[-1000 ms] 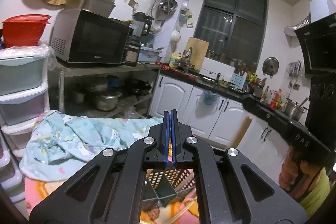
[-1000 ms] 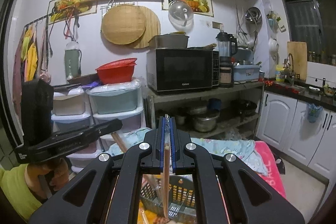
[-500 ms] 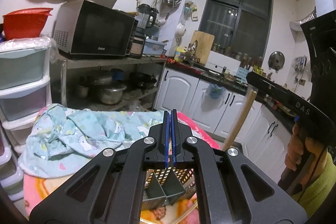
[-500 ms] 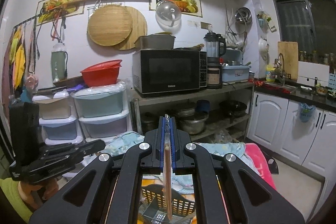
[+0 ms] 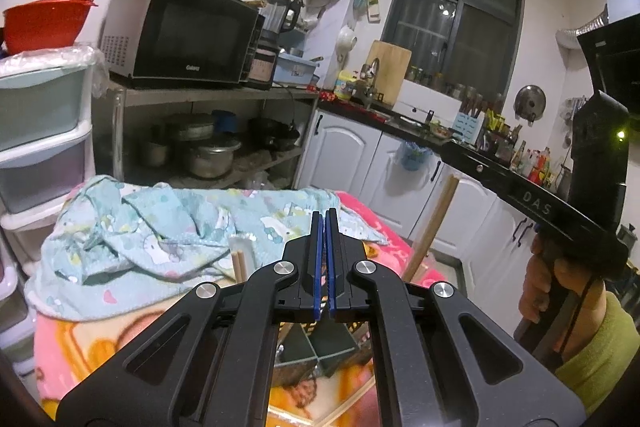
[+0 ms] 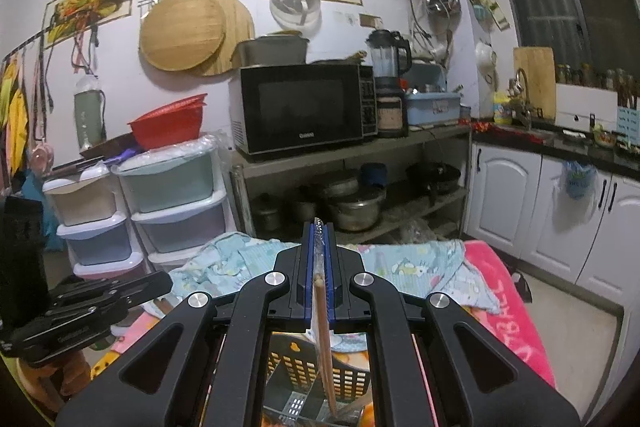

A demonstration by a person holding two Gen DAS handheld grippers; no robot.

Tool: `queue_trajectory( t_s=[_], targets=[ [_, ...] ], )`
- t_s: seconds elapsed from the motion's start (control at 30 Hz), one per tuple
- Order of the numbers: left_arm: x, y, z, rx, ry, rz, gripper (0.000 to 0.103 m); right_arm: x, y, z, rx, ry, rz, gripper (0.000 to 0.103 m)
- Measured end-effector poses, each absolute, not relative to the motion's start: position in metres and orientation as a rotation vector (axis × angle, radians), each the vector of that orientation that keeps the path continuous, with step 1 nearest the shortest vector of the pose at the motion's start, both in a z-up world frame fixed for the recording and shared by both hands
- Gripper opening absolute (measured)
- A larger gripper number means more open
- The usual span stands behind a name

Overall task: Organize utensils
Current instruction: 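Lift the chopsticks with both tools and carry them above the caddy, then open both tools to drop the chopsticks into the caddy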

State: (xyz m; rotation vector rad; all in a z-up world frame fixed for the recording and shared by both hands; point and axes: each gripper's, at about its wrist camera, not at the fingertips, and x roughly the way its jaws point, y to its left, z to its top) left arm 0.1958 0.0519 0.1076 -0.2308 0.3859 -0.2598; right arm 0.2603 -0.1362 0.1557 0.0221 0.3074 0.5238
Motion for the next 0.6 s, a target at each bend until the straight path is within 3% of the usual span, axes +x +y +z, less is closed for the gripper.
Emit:
queue_trajectory(
  t_s=[0.3, 0.47, 0.6],
  targets=[
    [0.193, 0.055, 0.093, -0.245, 0.416, -0.247, 0.001, 0.265, -0.136, 0.13, 0.045, 0.384, 0.497, 0.006],
    [0.19, 0.058, 0.088, -0.258, 0.438, -0.218, 0.012, 0.257, -0.143, 0.122, 0.057, 0.399, 0.478, 0.027],
    [0.182, 0.059, 0.092, -0.244, 0.419, -0.203, 0.032, 0.246, -0.148, 0.12, 0.051, 0.397, 0.467, 0.041]
  ],
)
